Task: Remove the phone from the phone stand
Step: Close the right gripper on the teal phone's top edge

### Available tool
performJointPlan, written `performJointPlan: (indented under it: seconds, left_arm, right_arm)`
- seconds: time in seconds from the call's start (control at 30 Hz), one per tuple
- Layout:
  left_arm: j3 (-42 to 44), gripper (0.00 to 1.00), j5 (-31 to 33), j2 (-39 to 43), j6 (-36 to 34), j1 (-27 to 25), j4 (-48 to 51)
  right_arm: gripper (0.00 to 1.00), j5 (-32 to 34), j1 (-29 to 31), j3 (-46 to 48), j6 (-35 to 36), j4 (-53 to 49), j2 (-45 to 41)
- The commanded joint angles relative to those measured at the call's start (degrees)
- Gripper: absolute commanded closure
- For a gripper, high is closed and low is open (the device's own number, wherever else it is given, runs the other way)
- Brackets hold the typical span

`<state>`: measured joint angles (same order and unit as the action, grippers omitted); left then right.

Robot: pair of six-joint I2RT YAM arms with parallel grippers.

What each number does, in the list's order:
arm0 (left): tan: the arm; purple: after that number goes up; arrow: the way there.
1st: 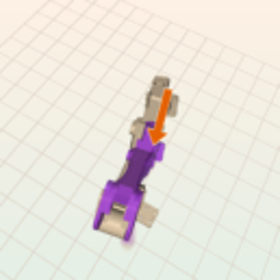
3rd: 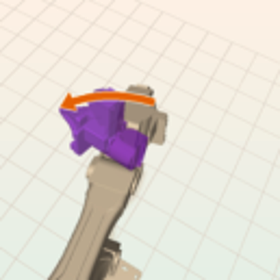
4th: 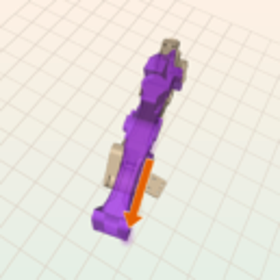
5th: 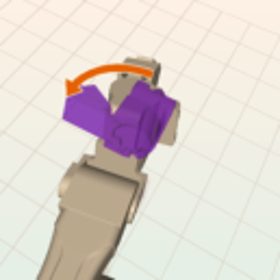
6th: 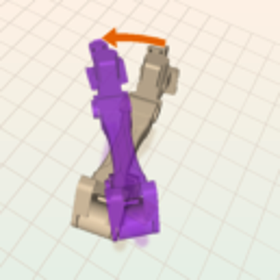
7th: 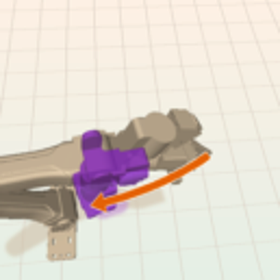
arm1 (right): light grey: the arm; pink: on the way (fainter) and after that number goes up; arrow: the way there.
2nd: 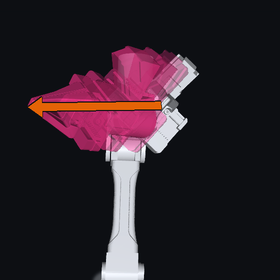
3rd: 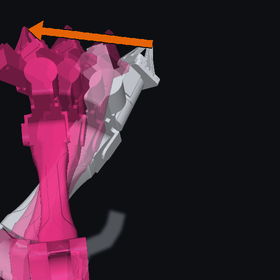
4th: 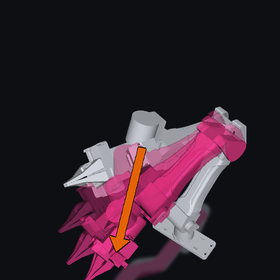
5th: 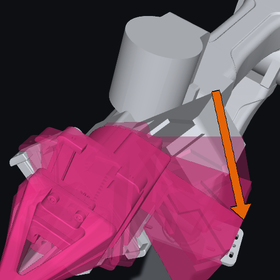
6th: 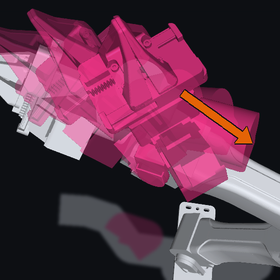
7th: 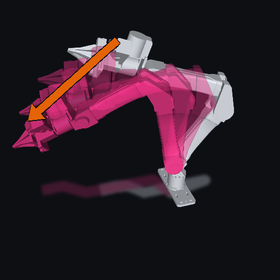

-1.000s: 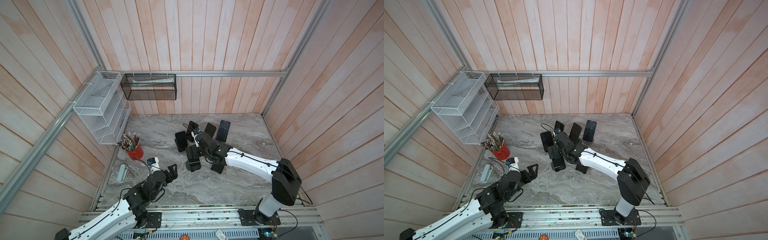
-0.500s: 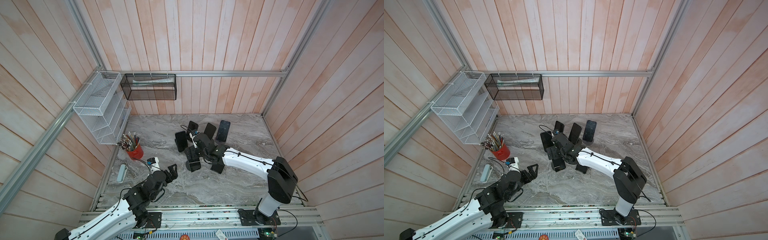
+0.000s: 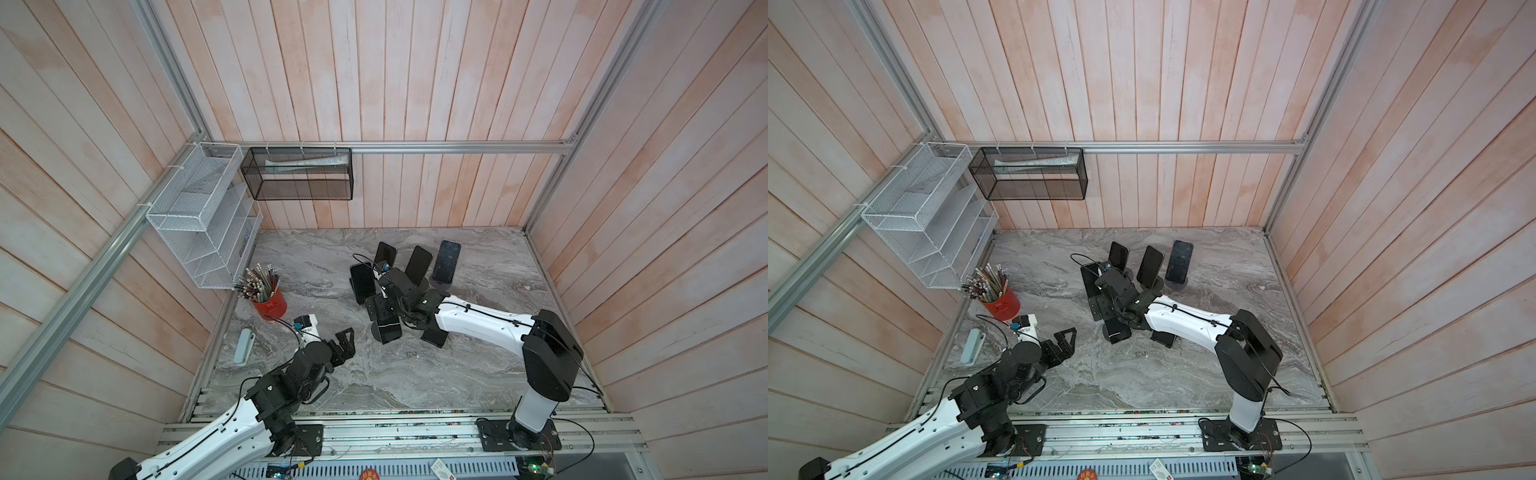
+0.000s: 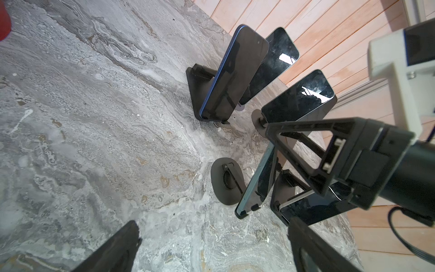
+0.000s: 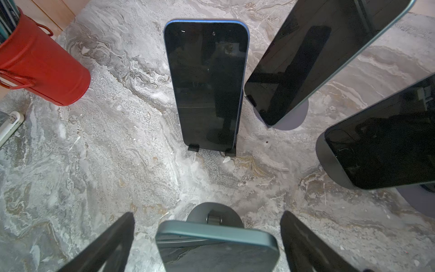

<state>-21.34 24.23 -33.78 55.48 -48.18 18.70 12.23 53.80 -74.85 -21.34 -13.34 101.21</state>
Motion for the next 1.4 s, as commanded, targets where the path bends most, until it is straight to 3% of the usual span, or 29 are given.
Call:
performJointPlan:
  seconds: [0.0, 0.6, 1.37]
  left_arm:
    - [-0.9, 0.00, -0.6, 1.0, -0.8, -0.1, 1.0]
    - [-1.3, 0.00, -0.4, 1.1, -0.3, 0.0, 2.7]
    - [-0.3, 0.00, 1.8, 2.1, 0.3, -0.1, 3.6]
  right_arm:
    - [0.03, 2.8, 0.5, -1.4, 0.2, 0.0, 0.9]
    - [0.10, 6.1, 1.8, 0.7, -4.5, 2.1, 1.3]
    - [0.10, 7.6, 2.0, 1.0, -3.1, 2.3, 2.1]
